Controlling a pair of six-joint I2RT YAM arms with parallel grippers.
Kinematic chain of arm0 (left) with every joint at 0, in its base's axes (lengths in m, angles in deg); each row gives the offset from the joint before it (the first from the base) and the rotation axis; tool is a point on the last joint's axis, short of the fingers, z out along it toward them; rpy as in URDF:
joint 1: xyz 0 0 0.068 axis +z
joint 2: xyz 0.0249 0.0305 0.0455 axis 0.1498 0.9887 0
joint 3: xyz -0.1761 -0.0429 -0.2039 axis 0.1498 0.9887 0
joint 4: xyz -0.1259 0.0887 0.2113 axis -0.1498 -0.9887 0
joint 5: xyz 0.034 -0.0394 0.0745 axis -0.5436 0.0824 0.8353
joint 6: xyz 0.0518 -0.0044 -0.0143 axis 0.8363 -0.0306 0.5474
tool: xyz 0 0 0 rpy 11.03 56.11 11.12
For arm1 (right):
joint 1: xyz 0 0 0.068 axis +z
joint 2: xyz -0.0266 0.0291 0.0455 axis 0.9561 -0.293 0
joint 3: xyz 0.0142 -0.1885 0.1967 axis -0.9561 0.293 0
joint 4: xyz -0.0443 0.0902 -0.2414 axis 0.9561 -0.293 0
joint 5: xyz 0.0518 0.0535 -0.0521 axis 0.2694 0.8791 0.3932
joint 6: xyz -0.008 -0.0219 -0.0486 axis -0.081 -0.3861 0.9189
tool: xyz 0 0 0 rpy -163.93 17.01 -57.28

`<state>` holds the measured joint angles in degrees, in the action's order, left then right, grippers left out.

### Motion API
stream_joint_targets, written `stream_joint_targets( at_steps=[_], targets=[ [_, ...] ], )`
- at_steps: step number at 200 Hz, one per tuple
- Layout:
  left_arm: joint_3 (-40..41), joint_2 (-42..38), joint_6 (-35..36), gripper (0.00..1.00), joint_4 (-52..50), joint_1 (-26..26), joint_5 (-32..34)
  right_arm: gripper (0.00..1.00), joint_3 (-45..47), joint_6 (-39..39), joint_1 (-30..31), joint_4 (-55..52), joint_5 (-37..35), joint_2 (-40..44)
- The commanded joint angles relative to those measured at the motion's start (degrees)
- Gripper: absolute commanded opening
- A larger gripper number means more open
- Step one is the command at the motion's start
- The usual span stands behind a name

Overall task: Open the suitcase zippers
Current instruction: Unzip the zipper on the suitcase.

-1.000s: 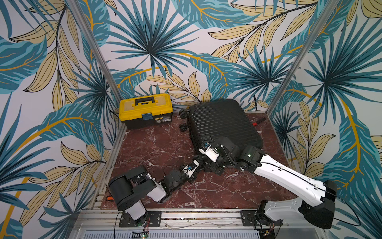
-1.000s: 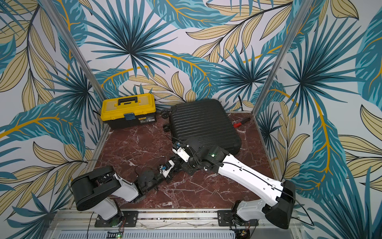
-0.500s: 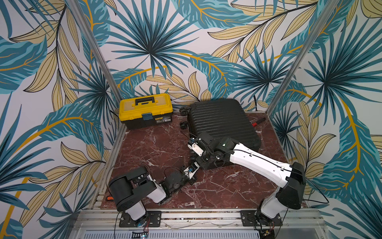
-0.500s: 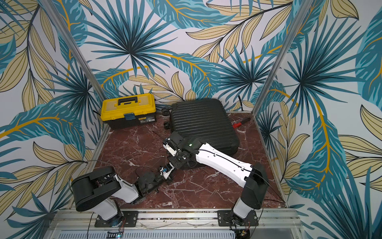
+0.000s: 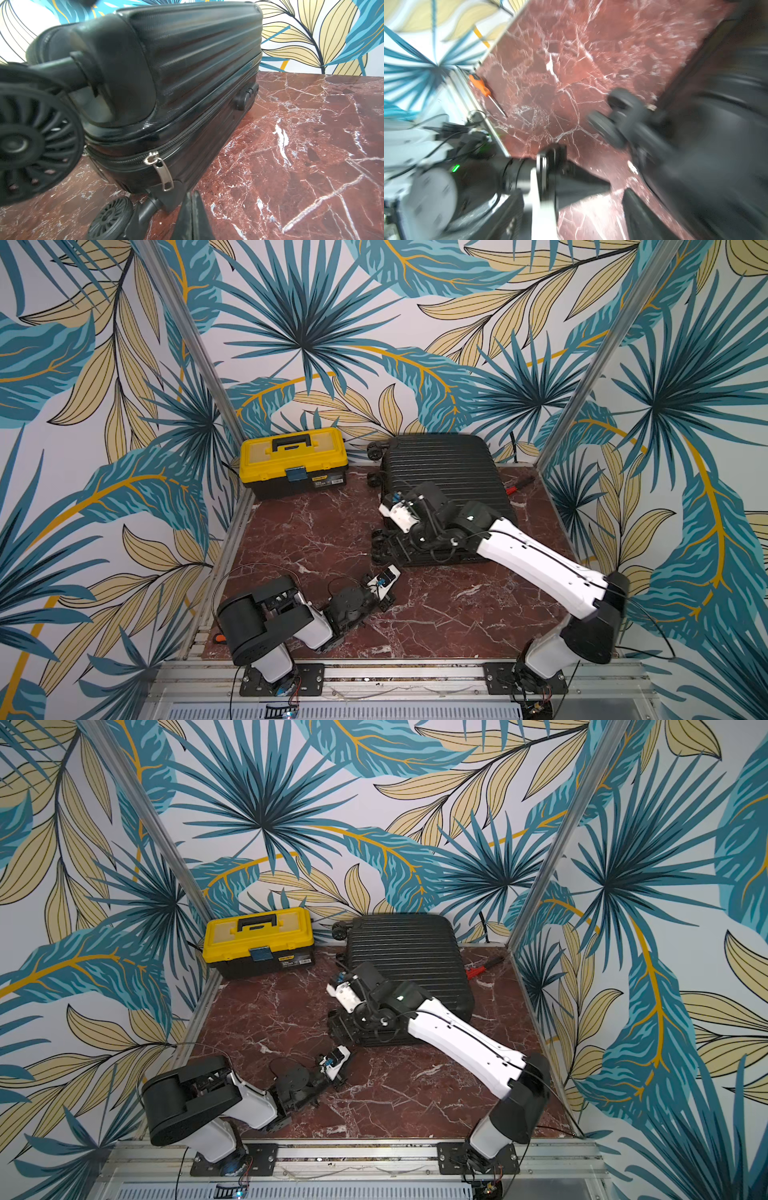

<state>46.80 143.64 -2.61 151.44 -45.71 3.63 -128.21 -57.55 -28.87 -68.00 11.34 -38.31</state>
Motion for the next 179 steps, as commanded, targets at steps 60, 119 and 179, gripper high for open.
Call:
stream_joint_targets(
  at_steps=[60,119,179],
  targets=[
    [-1.5,1.2,-1.3,0.00,-0.3,1.2,-1.3,0.87,4.9,-12.2,-34.5,-3.2,-16.5,9.3],
    [-4.1,2.4,-3.4,0.59,-0.3,2.5,1.3,0.88,6.5,-12.4,-42.5,0.0,-12.3,3.9],
    [-9.3,8.3,-4.4,0.56,-0.3,2.7,2.5,0.87,8.2,-12.2,-44.7,0.6,-11.4,5.3]
  ],
)
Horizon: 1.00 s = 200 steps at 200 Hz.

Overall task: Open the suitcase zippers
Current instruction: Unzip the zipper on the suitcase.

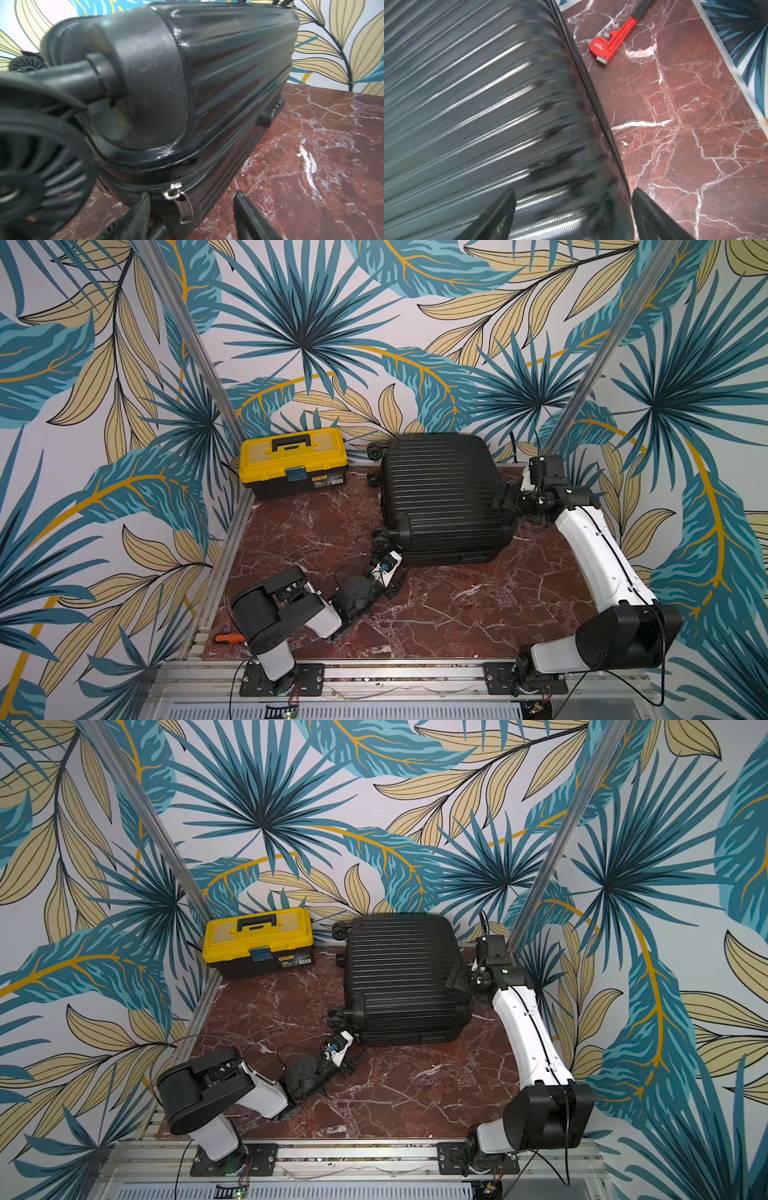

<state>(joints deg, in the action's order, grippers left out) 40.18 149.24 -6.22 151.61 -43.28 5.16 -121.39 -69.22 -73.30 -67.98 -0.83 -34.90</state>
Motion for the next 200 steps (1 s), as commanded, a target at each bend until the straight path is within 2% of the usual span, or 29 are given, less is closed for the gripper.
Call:
stream_joint_targets(
  at_steps=[1,29,46,60,79,95,156,200],
  targets=[
    [-2.7,2.8,-0.8,0.55,-0.5,0.3,1.1,0.87,1.3,-0.5,-0.3,0.6,0.7,1.9],
    [-3.5,4.2,-1.6,0.40,-0.4,0.8,2.7,0.86,2.2,-0.6,-0.3,0.7,0.2,2.0],
    [-3.7,4.5,-1.7,0.35,-0.5,1.1,2.9,0.86,3.2,-0.8,-0.3,1.1,-1.0,2.3],
    [-3.5,4.6,-2.0,0.36,-0.4,1.1,3.4,0.86,3.5,-0.8,-0.3,1.1,-2.8,2.4],
    [-2.5,4.2,-3.3,0.45,-0.4,1.0,4.7,0.86,3.7,-0.8,-0.4,1.8,-4.9,2.6],
    [-2.2,4.3,-3.7,0.48,-0.5,1.0,5.2,0.86,3.2,-0.8,-0.5,1.8,-4.4,2.1],
    [-4.9,6.1,-3.7,0.47,-0.5,0.9,3.4,0.86,3.0,-0.8,-0.6,1.8,-2.6,1.2],
    [-6.8,6.9,-3.8,0.46,-0.5,0.1,4.6,0.85,3.0,-0.8,-0.6,1.1,-3.5,1.2]
  ],
)
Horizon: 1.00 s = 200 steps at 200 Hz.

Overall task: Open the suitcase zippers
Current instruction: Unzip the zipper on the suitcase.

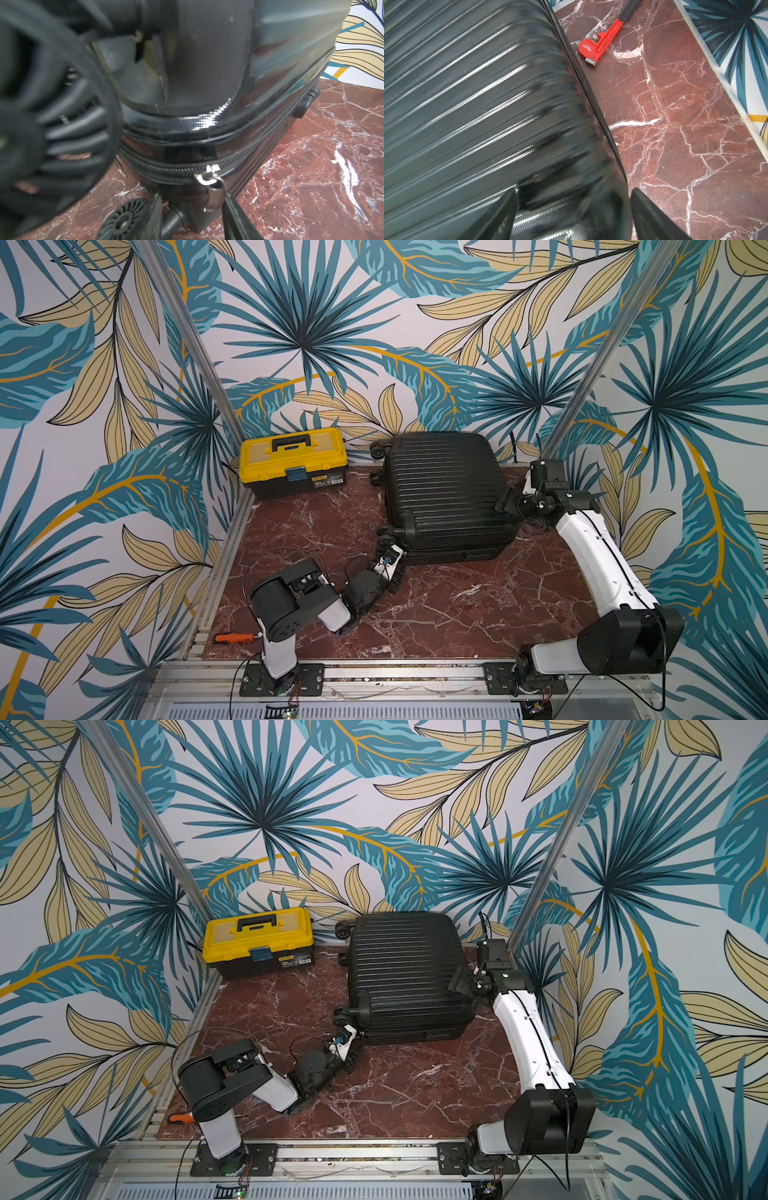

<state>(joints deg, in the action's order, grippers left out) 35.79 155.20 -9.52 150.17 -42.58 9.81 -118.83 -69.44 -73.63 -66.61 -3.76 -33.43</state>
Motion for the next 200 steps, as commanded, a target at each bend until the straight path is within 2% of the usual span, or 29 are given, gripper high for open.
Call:
stream_joint_targets(
  at_steps=[1,28,53,74,108,162,200],
  targets=[
    [-2.5,1.0,-0.5,0.46,1.0,-0.6,0.0,0.85,0.4,-0.6,-0.3,-0.3,-0.6,-0.2],
    [-3.1,1.5,-0.4,0.36,1.0,-0.9,2.4,0.85,1.0,-0.7,-0.3,-0.4,-0.7,-0.1],
    [-3.2,1.6,0.0,0.22,1.0,-0.9,3.6,0.84,1.4,-0.6,-0.3,-0.3,-0.7,-0.2],
    [-3.0,1.3,0.3,0.11,1.0,-0.9,3.6,0.84,1.4,-0.3,-0.3,-0.3,-1.4,-0.3],
    [-3.0,1.0,0.9,0.00,1.0,-0.8,2.4,0.84,0.9,0.4,-0.9,-1.0,-3.7,-0.5],
    [-2.1,-0.2,1.9,0.00,1.1,-0.8,-0.2,0.86,-0.9,0.2,-3.6,-1.7,-2.0,-2.8],
    [-0.6,-2.0,2.4,0.00,1.1,-0.9,0.0,0.86,-2.4,0.3,-3.9,-3.9,5.4,-6.5]
  ],
)
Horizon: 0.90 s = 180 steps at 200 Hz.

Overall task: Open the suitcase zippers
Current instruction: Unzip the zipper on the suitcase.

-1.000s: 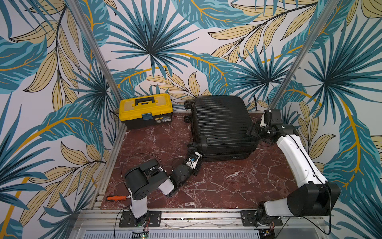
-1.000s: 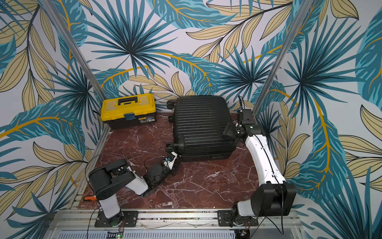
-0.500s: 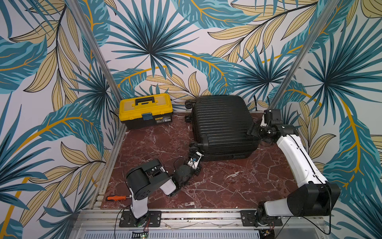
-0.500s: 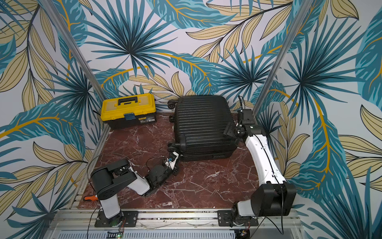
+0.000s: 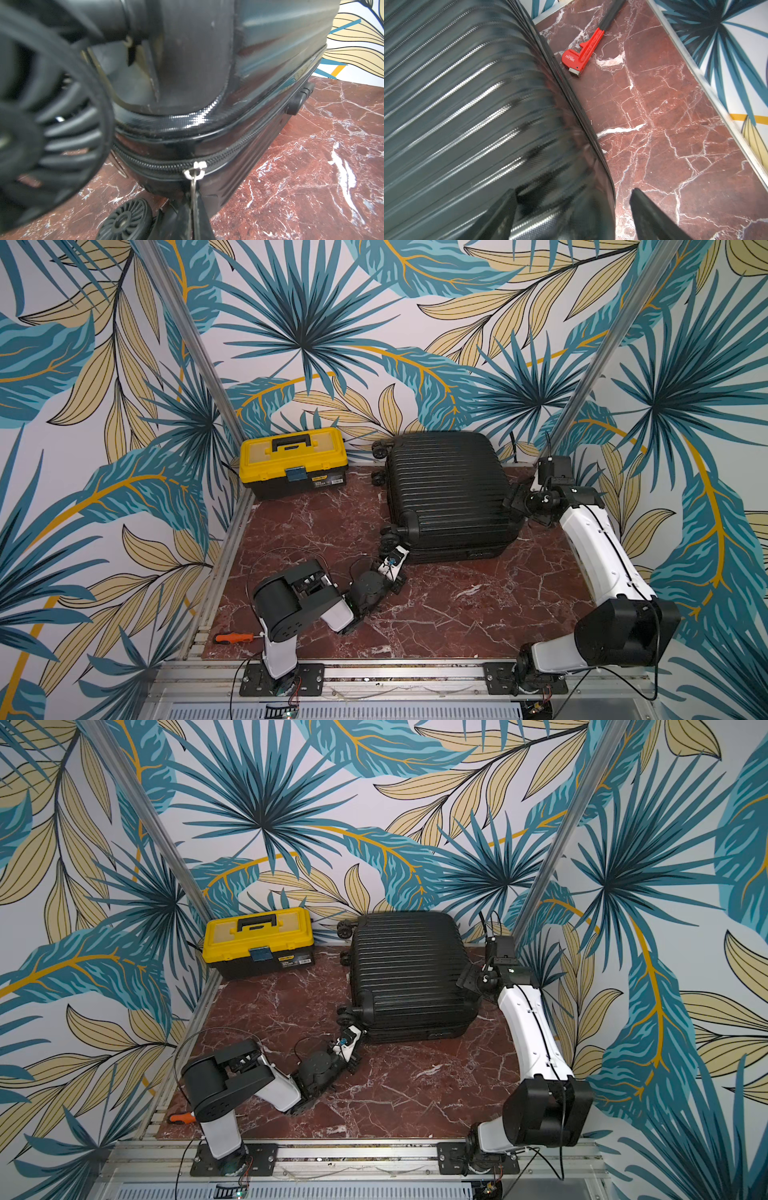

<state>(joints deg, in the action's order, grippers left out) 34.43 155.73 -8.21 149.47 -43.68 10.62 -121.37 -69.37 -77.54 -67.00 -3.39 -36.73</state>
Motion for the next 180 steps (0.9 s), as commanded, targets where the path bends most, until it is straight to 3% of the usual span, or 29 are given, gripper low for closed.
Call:
stream_joint_targets(
  at_steps=[1,41,80,116,180],
  targets=[
    [0.8,-2.6,1.1,0.00,1.8,0.3,-0.8,0.86,0.1,0.2,0.0,-3.6,5.2,-3.3],
    [1.3,-4.1,1.6,0.00,1.8,0.4,-0.6,0.85,4.0,-0.6,0.1,-2.9,14.2,-4.1],
    [2.5,-5.8,1.4,0.00,1.8,0.9,-0.5,0.72,10.9,-2.2,2.1,-0.3,20.1,-0.1],
    [3.5,-7.5,1.8,0.00,1.7,1.3,-1.1,0.63,17.7,-4.1,9.0,0.7,20.8,5.9],
    [4.0,-8.9,0.7,0.00,1.6,0.9,-4.7,0.58,25.5,-11.1,23.5,3.7,19.2,13.8]
  ],
)
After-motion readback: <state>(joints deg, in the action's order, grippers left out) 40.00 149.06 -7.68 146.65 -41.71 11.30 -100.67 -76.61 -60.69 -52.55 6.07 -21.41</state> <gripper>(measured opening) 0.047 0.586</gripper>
